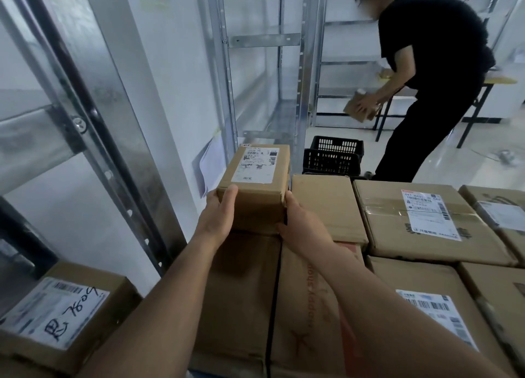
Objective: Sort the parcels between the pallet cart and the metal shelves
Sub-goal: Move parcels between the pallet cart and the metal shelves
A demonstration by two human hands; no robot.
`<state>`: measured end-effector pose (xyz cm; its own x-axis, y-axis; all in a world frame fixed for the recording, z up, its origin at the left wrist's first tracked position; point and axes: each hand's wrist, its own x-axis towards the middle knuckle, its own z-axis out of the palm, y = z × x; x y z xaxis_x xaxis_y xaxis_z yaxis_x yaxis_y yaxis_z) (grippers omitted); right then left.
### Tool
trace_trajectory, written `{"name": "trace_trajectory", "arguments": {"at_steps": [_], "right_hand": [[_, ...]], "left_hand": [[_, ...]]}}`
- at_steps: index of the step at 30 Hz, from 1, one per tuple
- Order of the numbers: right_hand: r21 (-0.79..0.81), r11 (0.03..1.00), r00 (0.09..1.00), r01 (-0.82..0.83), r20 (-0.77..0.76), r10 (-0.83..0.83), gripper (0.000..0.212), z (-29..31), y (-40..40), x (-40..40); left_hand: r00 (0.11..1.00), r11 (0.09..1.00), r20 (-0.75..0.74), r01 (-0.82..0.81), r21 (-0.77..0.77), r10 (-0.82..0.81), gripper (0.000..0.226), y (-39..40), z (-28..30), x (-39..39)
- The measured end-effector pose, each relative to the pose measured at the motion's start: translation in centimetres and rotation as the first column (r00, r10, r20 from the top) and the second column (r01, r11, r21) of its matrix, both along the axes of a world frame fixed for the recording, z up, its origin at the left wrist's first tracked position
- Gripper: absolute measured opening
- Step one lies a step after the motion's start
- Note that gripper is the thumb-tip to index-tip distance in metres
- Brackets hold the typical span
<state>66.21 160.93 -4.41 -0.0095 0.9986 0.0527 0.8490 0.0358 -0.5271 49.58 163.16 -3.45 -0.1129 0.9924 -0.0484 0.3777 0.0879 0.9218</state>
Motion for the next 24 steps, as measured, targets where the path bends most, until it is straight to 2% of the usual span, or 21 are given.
{"name": "trace_trajectory", "arguments": {"at_steps": [6, 13, 18, 21, 24], "right_hand": [[0.065, 0.996, 0.996, -0.056, -0.064, 0.06, 0.052, 1.5, -2.8, 0.8], [0.13, 0.978, 0.986, -0.165, 0.023, 0.164, 0.042, 1.8, -9.9, 1.1], [0.177, 0.942, 0.958, -0.286, 0.067, 0.279, 0.048, 0.7, -15.4, 1.4], [0.218, 0.909, 0.935, -0.355, 0.074, 0.348, 0.041, -0.1, -18.9, 0.6], [0.254, 0.854, 0.89, -0.454, 0.16, 0.426, 0.035, -1.2, -22.2, -0.5]], "left_hand": [[0.988, 0.996, -0.129, -0.072, 0.053, 0.078, 0.07, -4.4, 1.1, 0.8], [0.938, 0.976, -0.311, -0.097, 0.197, 0.156, 0.066, -13.0, 1.0, 2.1], [0.862, 0.969, -0.456, -0.139, 0.206, 0.221, 0.063, -20.8, -0.4, 2.1], [0.805, 0.961, -0.531, -0.171, 0.218, 0.264, 0.062, -25.6, -1.7, 1.5], [0.75, 0.946, -0.577, -0.237, 0.222, 0.323, 0.06, -30.3, -3.3, 0.8]]}}
